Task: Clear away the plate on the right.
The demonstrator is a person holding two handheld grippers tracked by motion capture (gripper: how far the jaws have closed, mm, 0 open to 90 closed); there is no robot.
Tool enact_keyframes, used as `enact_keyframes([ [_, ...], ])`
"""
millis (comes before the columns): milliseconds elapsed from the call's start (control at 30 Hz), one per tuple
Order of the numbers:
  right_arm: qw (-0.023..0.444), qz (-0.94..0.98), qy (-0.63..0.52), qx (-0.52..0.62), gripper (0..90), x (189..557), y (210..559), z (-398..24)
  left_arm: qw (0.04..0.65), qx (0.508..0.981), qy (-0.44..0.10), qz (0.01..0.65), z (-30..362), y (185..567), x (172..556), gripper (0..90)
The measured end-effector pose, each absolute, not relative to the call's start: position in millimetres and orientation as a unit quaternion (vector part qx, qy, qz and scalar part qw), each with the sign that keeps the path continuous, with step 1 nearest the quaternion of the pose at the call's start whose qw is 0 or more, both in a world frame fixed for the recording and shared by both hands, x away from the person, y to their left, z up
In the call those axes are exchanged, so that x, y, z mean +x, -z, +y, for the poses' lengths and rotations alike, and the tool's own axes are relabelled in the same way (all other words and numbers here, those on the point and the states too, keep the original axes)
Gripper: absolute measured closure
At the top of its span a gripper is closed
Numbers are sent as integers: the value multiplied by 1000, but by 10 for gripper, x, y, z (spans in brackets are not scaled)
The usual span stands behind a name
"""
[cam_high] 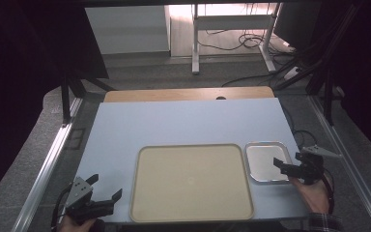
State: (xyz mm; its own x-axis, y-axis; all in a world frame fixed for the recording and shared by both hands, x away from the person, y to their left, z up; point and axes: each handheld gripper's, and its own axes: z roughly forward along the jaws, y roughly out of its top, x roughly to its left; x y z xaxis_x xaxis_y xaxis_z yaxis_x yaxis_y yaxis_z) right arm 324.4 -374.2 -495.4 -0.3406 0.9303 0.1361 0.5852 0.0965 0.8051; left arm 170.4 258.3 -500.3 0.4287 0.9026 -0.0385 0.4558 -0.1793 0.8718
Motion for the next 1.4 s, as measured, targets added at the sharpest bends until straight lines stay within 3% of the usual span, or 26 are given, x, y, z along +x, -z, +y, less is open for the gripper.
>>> enact_keyframes([
  [200,210,714,-390,543,76,3319,4963,-3771,436,724,-256,469,2584,5003,1704,37],
  [233,210,713,-384,547,153,3344,4964,-3805,436,724,-256,469,2583,5003,1705,37],
  [267,210,713,-384,547,153,3344,4964,-3805,436,724,-256,469,2583,5003,1705,37],
  [300,209,713,-380,551,224,3363,4959,-3840,436,724,-256,469,2582,5003,1705,37],
  [367,205,712,-379,555,282,3384,4955,-3877,436,724,-256,469,2582,5003,1706,37],
  [733,180,712,-362,575,453,3510,4991,-3960,434,725,-257,469,2578,5003,1707,38],
  [967,165,701,-360,593,635,3601,5008,-4029,434,725,-257,469,2576,5003,1708,39],
  [1400,139,701,-347,608,791,3728,5078,-4068,434,725,-257,469,2576,5004,1710,40],
])
